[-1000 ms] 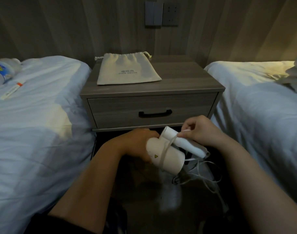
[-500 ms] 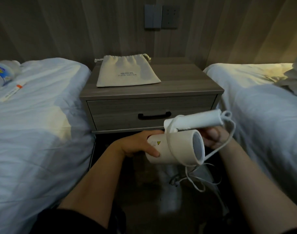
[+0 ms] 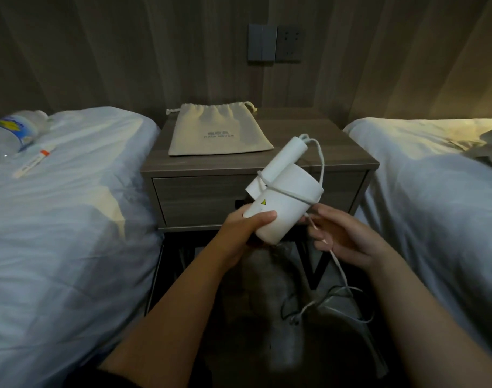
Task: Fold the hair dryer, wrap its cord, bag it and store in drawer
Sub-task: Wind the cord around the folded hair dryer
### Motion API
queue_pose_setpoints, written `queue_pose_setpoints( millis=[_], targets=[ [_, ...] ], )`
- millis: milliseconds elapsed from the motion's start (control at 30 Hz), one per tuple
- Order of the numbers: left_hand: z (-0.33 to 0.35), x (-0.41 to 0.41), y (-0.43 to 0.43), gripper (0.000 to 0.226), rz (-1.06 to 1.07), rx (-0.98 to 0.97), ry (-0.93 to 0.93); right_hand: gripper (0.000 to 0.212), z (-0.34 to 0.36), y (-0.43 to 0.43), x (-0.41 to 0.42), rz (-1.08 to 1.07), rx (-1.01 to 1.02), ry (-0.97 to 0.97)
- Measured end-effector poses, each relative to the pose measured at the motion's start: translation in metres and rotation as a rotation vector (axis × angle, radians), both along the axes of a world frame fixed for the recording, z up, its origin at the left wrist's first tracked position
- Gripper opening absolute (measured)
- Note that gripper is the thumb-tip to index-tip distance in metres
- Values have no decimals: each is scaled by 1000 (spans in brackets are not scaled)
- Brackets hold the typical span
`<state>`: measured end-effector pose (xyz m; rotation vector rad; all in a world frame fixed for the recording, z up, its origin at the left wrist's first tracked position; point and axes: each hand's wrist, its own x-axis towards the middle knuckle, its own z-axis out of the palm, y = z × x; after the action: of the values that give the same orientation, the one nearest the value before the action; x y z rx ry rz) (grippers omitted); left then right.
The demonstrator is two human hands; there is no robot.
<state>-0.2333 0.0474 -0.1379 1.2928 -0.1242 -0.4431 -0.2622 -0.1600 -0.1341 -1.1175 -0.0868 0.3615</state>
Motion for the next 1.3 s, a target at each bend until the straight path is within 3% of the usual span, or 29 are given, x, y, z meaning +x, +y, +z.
queue_pose_setpoints(
  millis=[133, 300, 400, 500, 567, 700, 800, 1000, 1100, 1200, 1300],
  targets=[
    [-1, -3, -5, 30, 77, 226, -118, 23, -1, 14, -3, -201, -169, 73],
    [-3, 0, -8, 113, 53, 255, -141, 23, -7, 19, -6, -322, -176, 34],
    [2, -3, -6, 127, -19, 390, -274, 22, -5, 21, -8, -337, -207, 14],
    [4, -11, -4, 132, -83, 520, -423, 25, -4, 24, -12, -329, -324, -36],
    [4, -12, -2, 130, -68, 543, -454, 29, -2, 26, -14, -328, -381, -61],
    [5, -9, -1, 117, -15, 540, -459, 17, -1, 33, -14, -347, -487, -120],
    [3, -8, -1, 115, 6, 537, -433, 57, -2, 32, -9, -424, -618, -213],
    [4, -10, -7, 112, 58, 490, -418, 67, -1, 30, -10, -448, -757, -249],
    [4, -12, -6, 112, 70, 493, -430, 52, -1, 31, -9, -438, -638, -213],
    [3, -14, -9, 111, 74, 464, -403, 38, -5, 35, -10, -361, -360, -162],
    [6, -15, -12, 106, 106, 405, -347, 37, -5, 41, -11, -308, -213, -146]
  ],
)
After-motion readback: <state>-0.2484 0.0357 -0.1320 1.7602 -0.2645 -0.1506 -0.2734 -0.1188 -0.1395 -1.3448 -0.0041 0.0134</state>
